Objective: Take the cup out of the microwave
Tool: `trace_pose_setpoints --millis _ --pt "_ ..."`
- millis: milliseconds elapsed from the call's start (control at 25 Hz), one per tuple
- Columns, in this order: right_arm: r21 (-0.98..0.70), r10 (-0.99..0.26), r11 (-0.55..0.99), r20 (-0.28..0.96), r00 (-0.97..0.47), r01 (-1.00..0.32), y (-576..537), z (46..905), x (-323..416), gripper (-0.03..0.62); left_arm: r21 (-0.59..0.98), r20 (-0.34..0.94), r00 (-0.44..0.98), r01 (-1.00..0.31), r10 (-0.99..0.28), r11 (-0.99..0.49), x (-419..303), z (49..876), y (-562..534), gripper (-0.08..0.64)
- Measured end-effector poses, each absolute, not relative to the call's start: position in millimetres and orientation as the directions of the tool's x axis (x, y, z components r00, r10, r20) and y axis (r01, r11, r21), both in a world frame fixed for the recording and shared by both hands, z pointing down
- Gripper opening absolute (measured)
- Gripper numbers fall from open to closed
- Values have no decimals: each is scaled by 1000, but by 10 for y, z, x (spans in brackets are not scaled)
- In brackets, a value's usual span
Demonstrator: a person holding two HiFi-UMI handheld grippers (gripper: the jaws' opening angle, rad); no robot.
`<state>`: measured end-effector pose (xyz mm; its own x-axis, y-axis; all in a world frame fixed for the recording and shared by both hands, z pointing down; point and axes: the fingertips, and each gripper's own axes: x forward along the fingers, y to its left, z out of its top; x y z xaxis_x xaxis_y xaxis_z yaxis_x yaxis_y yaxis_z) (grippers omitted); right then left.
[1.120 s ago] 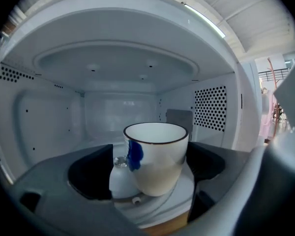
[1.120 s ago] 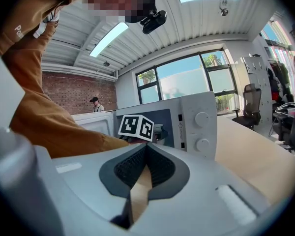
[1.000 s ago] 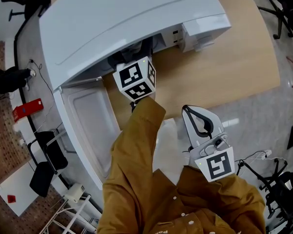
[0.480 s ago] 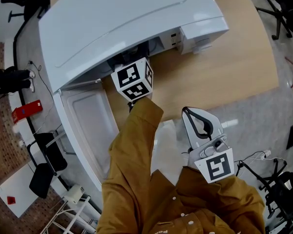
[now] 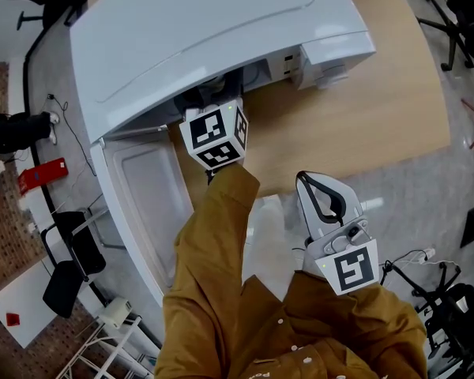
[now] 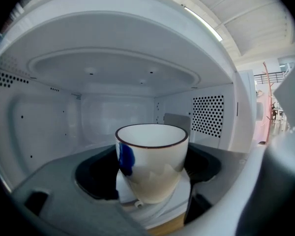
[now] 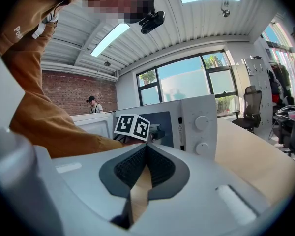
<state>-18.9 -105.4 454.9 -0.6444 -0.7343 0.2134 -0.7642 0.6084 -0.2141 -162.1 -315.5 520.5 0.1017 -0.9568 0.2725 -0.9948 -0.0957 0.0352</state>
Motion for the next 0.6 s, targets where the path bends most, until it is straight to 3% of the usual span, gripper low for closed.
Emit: trace_pose_setpoints --millis 600 --pt "-129 -738 643 156 -656 -755 -1307 4224 -221 5 1 267 161 -986 -950 -167 -1477 5027 -2516 383"
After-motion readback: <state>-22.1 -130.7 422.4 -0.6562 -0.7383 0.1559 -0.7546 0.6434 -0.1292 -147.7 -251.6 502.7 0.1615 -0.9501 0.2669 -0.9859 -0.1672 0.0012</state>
